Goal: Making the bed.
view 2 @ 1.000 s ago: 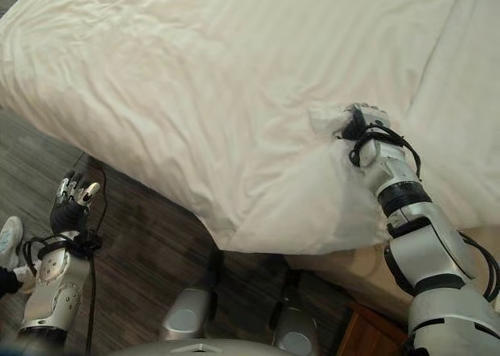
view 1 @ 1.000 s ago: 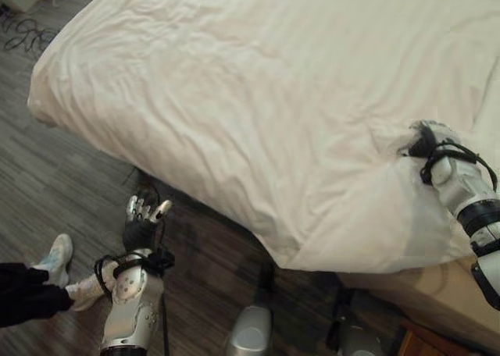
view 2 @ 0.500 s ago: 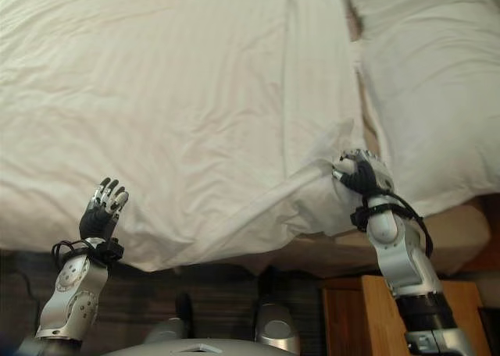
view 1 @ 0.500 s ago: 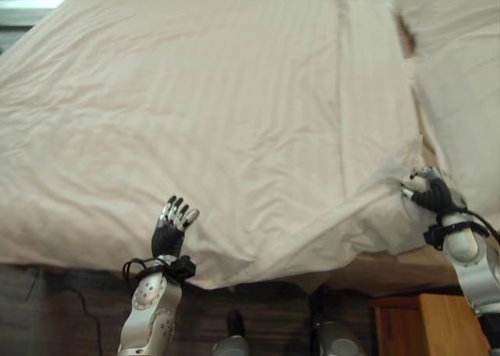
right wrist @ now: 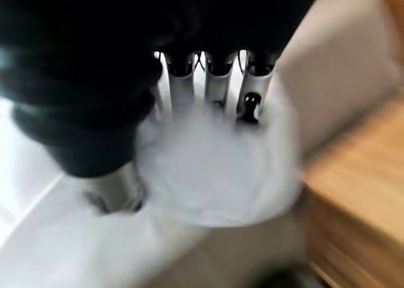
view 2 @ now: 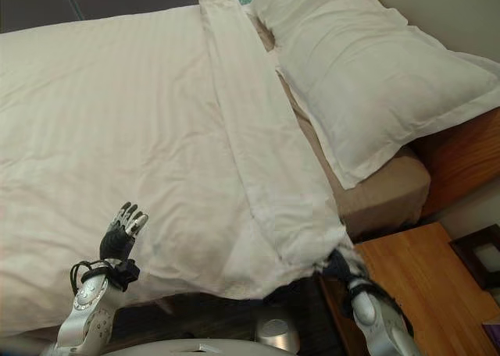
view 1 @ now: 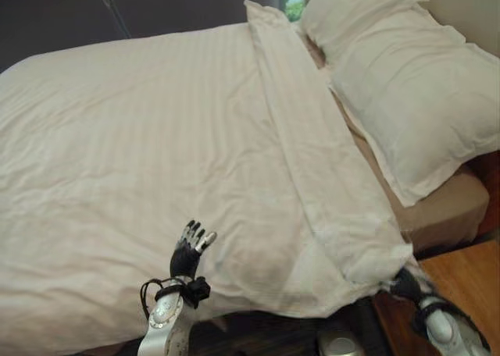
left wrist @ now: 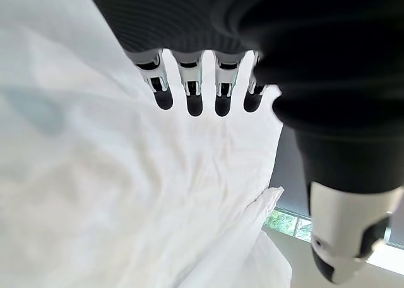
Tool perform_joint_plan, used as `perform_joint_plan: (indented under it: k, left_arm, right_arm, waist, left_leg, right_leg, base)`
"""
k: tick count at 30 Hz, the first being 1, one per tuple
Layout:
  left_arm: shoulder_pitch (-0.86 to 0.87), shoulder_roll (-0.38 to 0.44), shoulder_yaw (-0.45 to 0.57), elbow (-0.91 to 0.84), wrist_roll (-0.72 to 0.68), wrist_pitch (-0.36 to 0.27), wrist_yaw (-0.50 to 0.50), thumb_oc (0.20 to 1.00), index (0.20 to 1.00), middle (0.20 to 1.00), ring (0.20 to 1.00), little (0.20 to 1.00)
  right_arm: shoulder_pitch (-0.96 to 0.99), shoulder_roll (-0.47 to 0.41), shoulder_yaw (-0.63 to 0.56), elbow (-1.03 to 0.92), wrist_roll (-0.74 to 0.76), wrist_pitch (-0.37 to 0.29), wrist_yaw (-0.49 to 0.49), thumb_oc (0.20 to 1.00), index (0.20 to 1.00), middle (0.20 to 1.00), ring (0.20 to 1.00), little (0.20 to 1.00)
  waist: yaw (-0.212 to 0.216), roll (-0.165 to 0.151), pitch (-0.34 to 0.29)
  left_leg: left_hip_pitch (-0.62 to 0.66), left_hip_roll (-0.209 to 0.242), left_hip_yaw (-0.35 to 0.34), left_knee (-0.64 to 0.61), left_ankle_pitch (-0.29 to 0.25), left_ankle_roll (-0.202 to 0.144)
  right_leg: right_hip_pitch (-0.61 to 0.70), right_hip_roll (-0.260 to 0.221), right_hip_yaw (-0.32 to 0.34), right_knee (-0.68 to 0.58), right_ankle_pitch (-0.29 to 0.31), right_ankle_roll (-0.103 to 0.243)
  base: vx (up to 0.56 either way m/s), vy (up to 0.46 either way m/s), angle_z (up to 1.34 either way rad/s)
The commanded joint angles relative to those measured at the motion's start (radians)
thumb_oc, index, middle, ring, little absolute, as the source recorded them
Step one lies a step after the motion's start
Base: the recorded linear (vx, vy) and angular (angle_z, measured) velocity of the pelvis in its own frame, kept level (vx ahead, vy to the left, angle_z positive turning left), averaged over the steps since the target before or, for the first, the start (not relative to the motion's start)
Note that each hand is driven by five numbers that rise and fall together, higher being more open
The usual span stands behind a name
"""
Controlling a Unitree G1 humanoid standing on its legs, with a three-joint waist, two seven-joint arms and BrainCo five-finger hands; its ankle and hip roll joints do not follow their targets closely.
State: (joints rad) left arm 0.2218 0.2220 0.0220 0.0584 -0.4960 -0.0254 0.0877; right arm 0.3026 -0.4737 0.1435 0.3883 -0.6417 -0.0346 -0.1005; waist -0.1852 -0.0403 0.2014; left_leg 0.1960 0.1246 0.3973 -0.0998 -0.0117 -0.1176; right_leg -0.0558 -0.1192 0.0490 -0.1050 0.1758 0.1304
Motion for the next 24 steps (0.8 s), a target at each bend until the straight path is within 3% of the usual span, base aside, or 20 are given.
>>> perform_joint_plan:
  k: [1, 3, 5, 7, 8, 10, 11, 13, 14, 15, 16, 18, 19, 20, 22, 24]
  left_arm:
    - [-0.099, 0.033, -0.001, -0.003, 0.039, -0.098, 0.051, 1.000, 1.000, 1.000, 1.000, 1.000]
    - [-0.133, 0.037, -0.034, -0.001, 0.039, -0.105, 0.061, 1.000, 1.000, 1.000, 1.000, 1.000]
    - [-0.146, 0.051, -0.059, -0.008, 0.035, -0.104, 0.059, 1.000, 1.000, 1.000, 1.000, 1.000]
    - [-0.149, 0.063, -0.065, -0.012, 0.027, -0.099, 0.051, 1.000, 1.000, 1.000, 1.000, 1.000]
    - [-0.151, 0.096, -0.059, -0.026, 0.003, -0.088, 0.033, 1.000, 1.000, 1.000, 1.000, 1.000]
    - [-0.151, 0.106, -0.055, -0.030, -0.004, -0.088, 0.029, 1.000, 1.000, 1.000, 1.000, 1.000]
    - [-0.154, 0.121, -0.043, -0.041, -0.025, -0.084, 0.033, 1.000, 1.000, 1.000, 1.000, 1.000]
    - [-0.155, 0.113, -0.036, -0.056, -0.043, -0.079, 0.034, 1.000, 1.000, 1.000, 1.000, 1.000]
    - [-0.160, 0.107, -0.034, -0.060, -0.051, -0.079, 0.044, 1.000, 1.000, 1.000, 1.000, 1.000]
    - [-0.160, 0.098, -0.032, -0.064, -0.051, -0.073, 0.049, 1.000, 1.000, 1.000, 1.000, 1.000]
    - [-0.165, 0.077, -0.039, -0.062, -0.051, -0.071, 0.053, 1.000, 1.000, 1.000, 1.000, 1.000]
    - [-0.167, 0.072, -0.045, -0.059, -0.055, -0.072, 0.054, 1.000, 1.000, 1.000, 1.000, 1.000]
    - [-0.172, 0.064, -0.062, -0.064, -0.060, -0.069, 0.061, 1.000, 1.000, 1.000, 1.000, 1.000]
    - [-0.172, 0.065, -0.062, -0.064, -0.060, -0.069, 0.061, 1.000, 1.000, 1.000, 1.000, 1.000]
    - [-0.176, 0.060, -0.073, -0.063, -0.081, -0.057, 0.056, 1.000, 1.000, 1.000, 1.000, 1.000]
    - [-0.174, 0.065, -0.083, -0.056, -0.117, -0.035, 0.042, 1.000, 1.000, 1.000, 1.000, 1.000]
  right_arm:
    - [-0.070, 0.059, 0.050, 0.285, 0.011, 0.050, -0.111, 1.000, 1.000, 1.000, 1.000, 1.000]
    - [-0.107, 0.123, 0.089, 0.645, 0.034, 0.118, -0.125, 1.000, 1.000, 1.000, 1.000, 1.000]
    - [-0.152, 0.143, 0.073, 0.838, 0.080, 0.171, -0.132, 1.000, 1.000, 1.000, 1.000, 1.000]
    - [-0.176, 0.134, 0.060, 0.925, 0.092, 0.199, -0.129, 1.000, 1.000, 1.000, 1.000, 1.000]
    - [-0.233, 0.040, -0.043, 1.022, 0.178, 0.235, -0.133, 1.000, 1.000, 1.000, 1.000, 1.000]
    - [-0.255, -0.003, -0.082, 1.024, 0.209, 0.234, -0.150, 1.000, 1.000, 1.000, 1.000, 1.000]
    - [-0.320, -0.097, -0.146, 0.944, 0.290, 0.205, -0.164, 1.000, 1.000, 1.000, 1.000, 1.000]
    - [-0.340, -0.128, -0.155, 0.855, 0.334, 0.177, -0.173, 1.000, 1.000, 1.000, 1.000, 1.000]
    - [-0.363, -0.155, -0.171, 0.751, 0.382, 0.158, -0.190, 0.410, 0.410, 0.410, 0.410, 0.410]
    - [-0.362, -0.164, -0.172, 0.588, 0.393, 0.155, -0.196, 0.200, 0.200, 0.200, 0.200, 0.200]
    - [-0.384, -0.160, -0.179, 0.346, 0.429, 0.125, -0.225, 0.200, 0.200, 0.200, 0.200, 0.200]
    - [-0.409, -0.140, -0.182, 0.251, 0.479, 0.109, -0.243, 0.200, 0.200, 0.200, 0.200, 0.200]
    - [-0.473, -0.093, -0.164, 0.035, 0.591, 0.057, -0.251, 0.200, 0.200, 0.200, 0.200, 0.200]
    - [-0.471, -0.093, -0.165, 0.032, 0.592, 0.059, -0.252, 0.200, 0.200, 0.200, 0.200, 0.200]
    - [-0.524, -0.036, -0.150, -0.083, 0.748, 0.013, -0.231, 0.200, 0.200, 0.200, 0.200, 0.200]
    - [-0.593, 0.057, -0.151, -0.144, 1.041, -0.041, -0.194, 0.200, 0.200, 0.200, 0.200, 0.200]
  waist:
    - [-0.007, -0.018, 0.030]
    - [0.002, -0.020, 0.028]
    - [0.021, -0.027, 0.019]
    - [0.031, -0.029, 0.019]
    - [0.055, -0.035, 0.013]
    - [0.060, -0.035, 0.013]
    - [0.067, -0.038, 0.011]
    - [0.067, -0.038, 0.009]
    - [0.066, -0.039, 0.009]
    - [0.066, -0.039, 0.006]
    - [0.068, -0.036, -0.001]
    - [0.073, -0.033, 0.000]
    - [0.089, -0.031, 0.000]
    - [0.088, -0.031, 0.000]
    - [0.105, -0.025, 0.000]
    - [0.133, -0.015, 0.002]
  left_leg:
    - [0.002, 0.023, -0.056, 0.013, -0.007, 0.013]
    - [0.006, 0.027, -0.064, 0.013, -0.013, 0.012]
    - [-0.004, 0.030, -0.075, 0.013, -0.007, 0.010]
    - [-0.006, 0.033, -0.085, 0.013, -0.007, 0.009]
    - [-0.014, 0.037, -0.102, 0.013, -0.002, 0.006]
    - [-0.015, 0.038, -0.105, 0.013, 0.000, 0.005]
    - [-0.016, 0.038, -0.106, 0.013, 0.003, 0.005]
    - [-0.018, 0.038, -0.102, 0.013, 0.004, 0.006]
    - [-0.014, 0.038, -0.101, 0.013, 0.000, 0.007]
    - [-0.018, 0.038, -0.098, 0.013, 0.005, 0.006]
    - [-0.021, 0.037, -0.096, 0.013, 0.005, 0.009]
    - [-0.016, 0.036, -0.098, 0.013, 0.000, 0.010]
    - [-0.024, 0.037, -0.104, 0.013, 0.008, 0.011]
    - [-0.025, 0.037, -0.104, 0.013, 0.008, 0.011]
    - [-0.030, 0.038, -0.114, 0.013, 0.012, 0.011]
    - [-0.042, 0.037, -0.137, 0.013, 0.019, 0.008]
  right_leg:
    - [0.059, -0.069, -0.060, 0.025, -0.070, 0.076]
    - [0.069, -0.067, -0.067, 0.025, -0.081, 0.076]
    - [0.075, -0.066, -0.077, 0.020, -0.081, 0.072]
    - [0.082, -0.067, -0.087, 0.018, -0.085, 0.070]
    - [0.091, -0.067, -0.104, 0.018, -0.095, 0.066]
    - [0.092, -0.067, -0.106, 0.018, -0.096, 0.066]
    - [0.091, -0.064, -0.103, 0.018, -0.096, 0.064]
    - [0.087, -0.062, -0.096, 0.018, -0.095, 0.064]
    - [0.092, -0.062, -0.094, 0.018, -0.100, 0.065]
    - [0.086, -0.060, -0.091, 0.018, -0.095, 0.062]
    - [0.083, -0.059, -0.090, 0.018, -0.094, 0.059]
    - [0.091, -0.059, -0.095, 0.018, -0.101, 0.060]
    - [0.089, -0.060, -0.100, 0.018, -0.099, 0.054]
    - [0.089, -0.060, -0.101, 0.018, -0.099, 0.054]
    - [0.096, -0.062, -0.114, 0.018, -0.106, 0.051]
    - [0.113, -0.068, -0.143, 0.018, -0.117, 0.044]
  base:
    - [-0.02, -0.034, 0.03]
    - [0.01, -0.032, 0.04]
    - [0.01, -0.055, -0.04]
    - [0.01, -0.042, 0.04]
    - [0.00, -0.027, 0.21]
    - [-0.01, -0.004, 0.15]
    - [-0.01, 0.013, 0.08]
    - [0.00, 0.000, 0.00]
    - [-0.01, 0.013, -0.04]
    - [0.01, 0.008, 0.05]
    - [-0.01, -0.005, -0.07]
    - [0.02, 0.001, -0.06]
    - [0.02, -0.018, 0.05]
    - [0.00, -0.033, 0.11]
    - [0.01, -0.033, 0.22]
    - [0.03, -0.056, 0.30]
